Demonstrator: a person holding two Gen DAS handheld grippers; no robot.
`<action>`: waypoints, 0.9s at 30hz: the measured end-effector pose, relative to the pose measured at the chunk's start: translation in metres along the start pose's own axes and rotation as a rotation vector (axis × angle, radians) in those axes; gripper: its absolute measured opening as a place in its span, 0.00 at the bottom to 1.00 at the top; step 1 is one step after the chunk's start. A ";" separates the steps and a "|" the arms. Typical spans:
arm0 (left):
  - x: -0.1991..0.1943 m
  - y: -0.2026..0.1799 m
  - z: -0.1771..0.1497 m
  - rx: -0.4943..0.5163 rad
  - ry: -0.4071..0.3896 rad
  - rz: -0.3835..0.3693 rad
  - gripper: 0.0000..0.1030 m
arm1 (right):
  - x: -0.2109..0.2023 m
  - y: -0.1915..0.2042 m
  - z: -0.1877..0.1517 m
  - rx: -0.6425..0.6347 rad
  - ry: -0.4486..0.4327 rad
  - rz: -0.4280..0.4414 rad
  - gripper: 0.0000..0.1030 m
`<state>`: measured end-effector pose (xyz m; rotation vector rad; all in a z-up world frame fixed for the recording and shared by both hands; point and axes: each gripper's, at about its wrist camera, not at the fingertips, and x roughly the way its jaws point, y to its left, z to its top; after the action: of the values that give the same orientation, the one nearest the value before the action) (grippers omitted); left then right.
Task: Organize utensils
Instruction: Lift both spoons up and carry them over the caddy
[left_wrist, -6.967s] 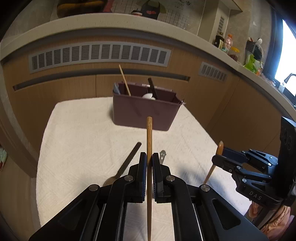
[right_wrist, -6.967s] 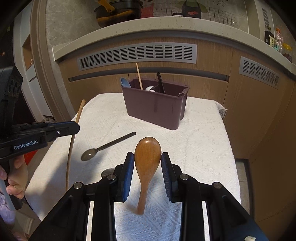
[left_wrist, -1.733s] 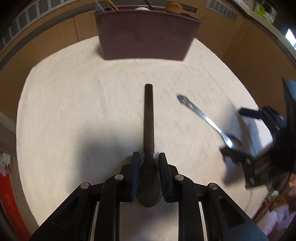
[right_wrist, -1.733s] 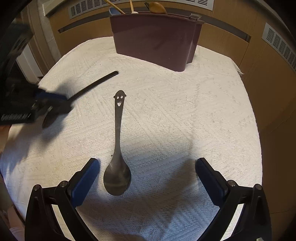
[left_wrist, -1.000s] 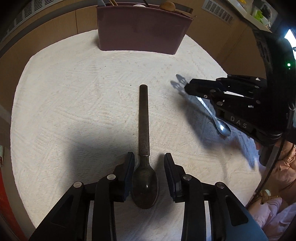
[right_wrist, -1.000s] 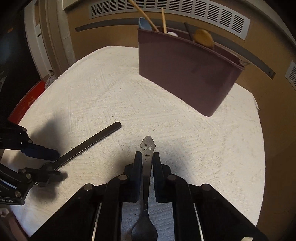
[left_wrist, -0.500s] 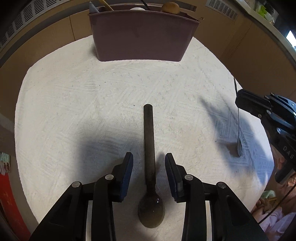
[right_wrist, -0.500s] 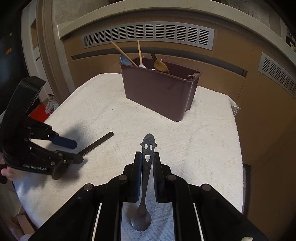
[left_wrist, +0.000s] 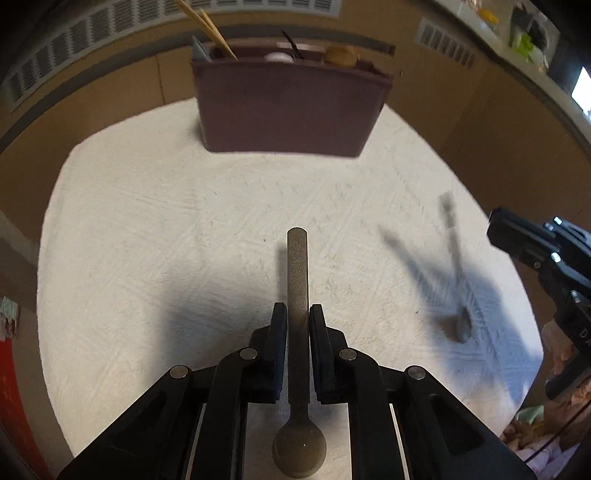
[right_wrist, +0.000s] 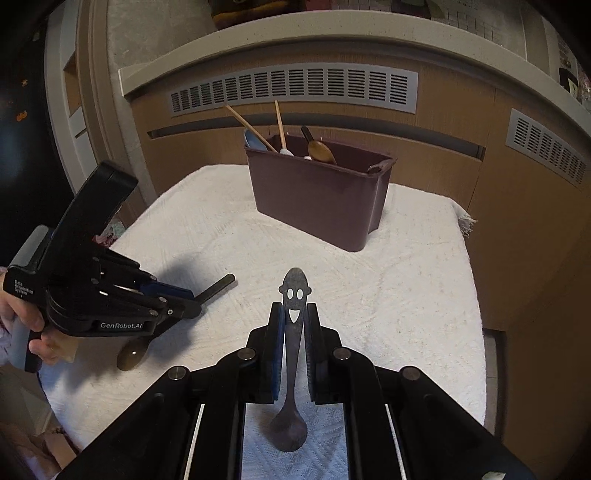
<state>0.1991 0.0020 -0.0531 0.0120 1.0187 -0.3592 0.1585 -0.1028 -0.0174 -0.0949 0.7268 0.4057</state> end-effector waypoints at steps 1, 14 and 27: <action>-0.015 0.001 -0.003 -0.032 -0.064 -0.018 0.12 | -0.006 0.001 0.001 0.002 -0.016 0.004 0.08; -0.097 0.022 -0.032 -0.170 -0.355 0.008 0.12 | -0.005 0.002 -0.008 -0.026 0.107 0.001 0.19; -0.098 0.032 -0.040 -0.243 -0.400 -0.010 0.12 | 0.022 0.012 -0.075 0.082 0.181 -0.071 0.46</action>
<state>0.1290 0.0669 0.0027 -0.2743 0.6605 -0.2324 0.1215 -0.1013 -0.0871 -0.0810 0.9148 0.3010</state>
